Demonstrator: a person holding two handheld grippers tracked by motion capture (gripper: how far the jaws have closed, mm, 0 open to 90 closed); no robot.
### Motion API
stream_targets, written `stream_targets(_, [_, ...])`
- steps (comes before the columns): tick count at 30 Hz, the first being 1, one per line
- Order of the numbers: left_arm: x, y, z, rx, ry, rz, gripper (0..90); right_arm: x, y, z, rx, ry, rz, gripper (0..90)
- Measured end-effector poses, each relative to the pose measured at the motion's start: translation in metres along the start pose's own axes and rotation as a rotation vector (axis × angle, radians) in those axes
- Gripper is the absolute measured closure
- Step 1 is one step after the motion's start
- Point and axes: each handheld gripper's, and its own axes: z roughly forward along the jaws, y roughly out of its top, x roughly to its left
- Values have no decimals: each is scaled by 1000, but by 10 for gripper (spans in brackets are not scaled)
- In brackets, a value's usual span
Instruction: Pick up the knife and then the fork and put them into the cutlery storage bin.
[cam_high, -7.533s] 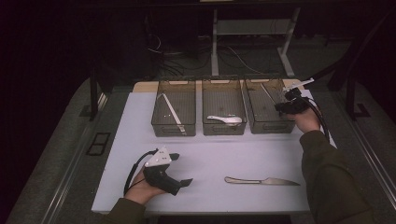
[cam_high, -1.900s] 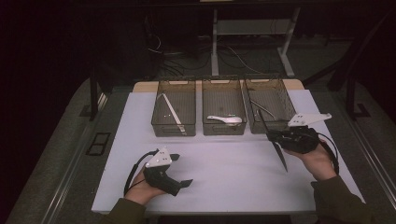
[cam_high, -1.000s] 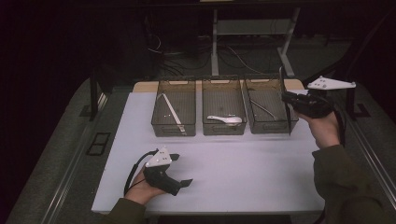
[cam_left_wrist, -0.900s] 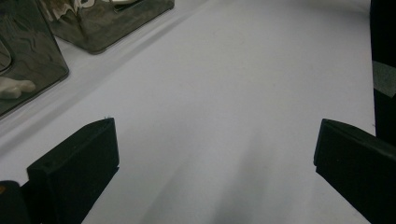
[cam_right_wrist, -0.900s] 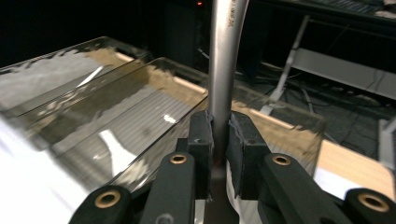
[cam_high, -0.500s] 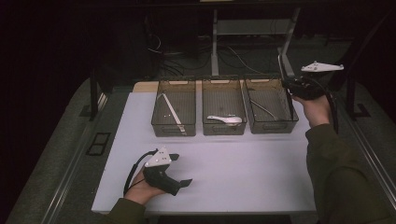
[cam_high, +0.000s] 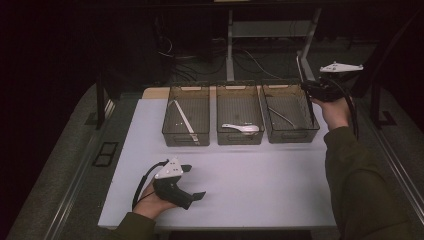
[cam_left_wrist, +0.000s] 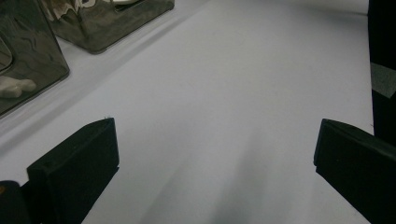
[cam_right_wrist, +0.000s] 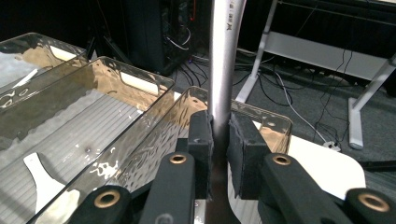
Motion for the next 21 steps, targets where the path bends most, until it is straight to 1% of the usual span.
stream_targets(2, [0, 0, 0, -3, 0, 0, 0, 0, -3, 4, 22, -4, 1, 797])
stream_targets(5, [0, 0, -1, -3, 0, 0, 0, 0, -11, 10, 74, -6, -9, 797])
stream_targets(7, [0, 0, 0, -2, -1, 1, 0, 0, -18, 13, 92, -9, -8, 797])
stream_targets(10, [0, 0, 0, 0, -1, 3, 0, -1, -29, 16, 119, -2, -6, 798])
stream_targets(12, [0, 0, 0, 1, -1, 1, 0, -2, -35, 19, 145, 13, -2, 797])
stream_targets(14, [0, 0, 0, 1, -1, 2, 0, -1, -41, 22, 170, 14, -14, 797])
stream_targets(15, [0, 0, 0, 1, -1, 1, 0, 0, -43, 23, 174, 18, -14, 797])
stream_targets(17, [-1, 0, 1, 1, -1, 0, 0, 1, -45, 24, 162, 33, -8, 795])
stream_targets(21, [-1, 0, 1, -2, -1, -1, 0, 8, -44, 31, 189, 63, -41, 787])
